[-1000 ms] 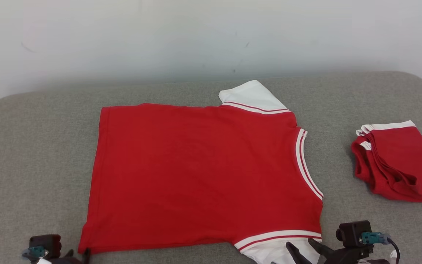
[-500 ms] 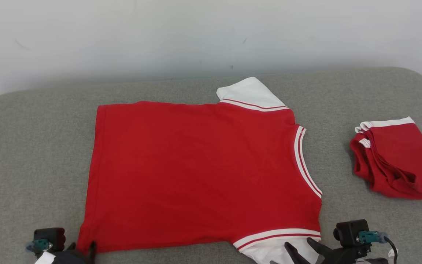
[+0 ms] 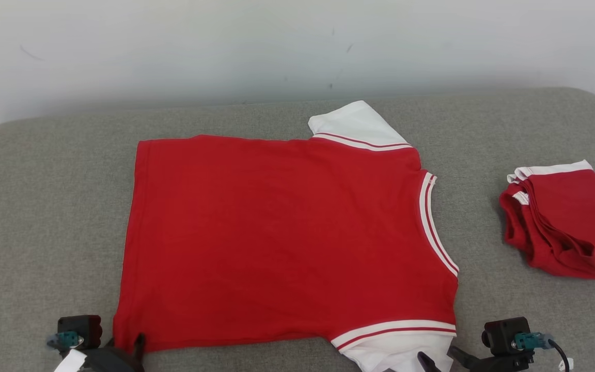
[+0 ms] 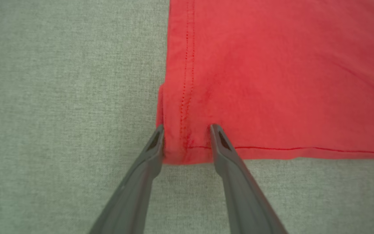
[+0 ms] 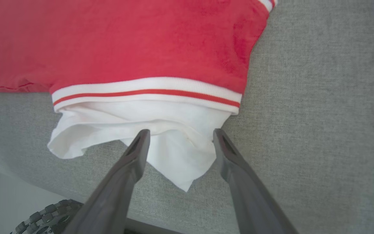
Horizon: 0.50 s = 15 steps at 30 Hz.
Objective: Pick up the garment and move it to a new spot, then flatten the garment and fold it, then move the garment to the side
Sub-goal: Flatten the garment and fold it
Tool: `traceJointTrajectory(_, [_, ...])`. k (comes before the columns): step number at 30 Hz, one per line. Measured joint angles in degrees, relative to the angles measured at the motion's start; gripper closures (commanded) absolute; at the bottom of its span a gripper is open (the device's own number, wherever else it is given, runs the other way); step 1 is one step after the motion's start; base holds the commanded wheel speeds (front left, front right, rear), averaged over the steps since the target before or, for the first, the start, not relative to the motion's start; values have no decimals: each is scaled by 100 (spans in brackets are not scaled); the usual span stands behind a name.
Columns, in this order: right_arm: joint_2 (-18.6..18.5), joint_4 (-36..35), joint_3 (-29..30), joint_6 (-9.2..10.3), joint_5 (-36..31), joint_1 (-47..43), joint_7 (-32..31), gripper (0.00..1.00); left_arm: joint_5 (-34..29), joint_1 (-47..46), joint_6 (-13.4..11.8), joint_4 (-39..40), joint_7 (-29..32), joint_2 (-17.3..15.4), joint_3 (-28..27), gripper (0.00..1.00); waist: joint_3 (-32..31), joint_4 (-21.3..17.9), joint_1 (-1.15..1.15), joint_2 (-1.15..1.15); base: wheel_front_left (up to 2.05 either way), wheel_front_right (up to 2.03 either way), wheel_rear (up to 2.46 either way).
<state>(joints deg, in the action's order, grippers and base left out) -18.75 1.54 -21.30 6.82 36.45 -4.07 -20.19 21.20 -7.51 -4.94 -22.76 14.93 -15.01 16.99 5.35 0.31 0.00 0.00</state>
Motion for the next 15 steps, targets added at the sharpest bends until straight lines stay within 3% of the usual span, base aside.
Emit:
traceJointTrajectory(2, [4,-1,7,0,-26,8,-5,0,0,-7,15,-11,-33,9,1,35,10,1,0,1,0,0,0])
traceJointTrajectory(3, [9,-1,7,0,-27,9,-8,0,0,-15,43,-19,-36,11,3,42,15,3,0,0,0,0,0])
traceJointTrajectory(5, [12,-4,5,18,-40,9,-52,26,0,-32,44,-33,-36,24,4,55,22,9,0,0,0,0,0])
traceJointTrajectory(6, [16,-4,4,24,-43,9,-55,53,0,-41,44,-40,-36,26,4,60,26,13,0,0,0,0,0])
traceJointTrajectory(7, [20,-4,4,24,-47,9,-57,64,0,-53,46,-48,-36,29,5,69,30,17,0,0,0,0,0])
traceJointTrajectory(9, [21,-7,7,24,-90,9,-103,83,1,-97,48,-68,-36,36,9,98,35,23,0,0,0,0,0])
traceJointTrajectory(10, [20,-7,7,24,-101,8,-108,95,1,-102,49,-70,-36,38,10,100,36,25,0,0,0,0,0])
traceJointTrajectory(11, [20,-9,9,24,-102,8,-110,100,2,-102,51,-80,-36,41,12,100,37,27,0,0,0,0,0])
traceJointTrajectory(15, [20,-21,37,24,-127,4,-154,100,3,-102,92,-102,-41,40,11,100,37,28,0,0,0,0,0])
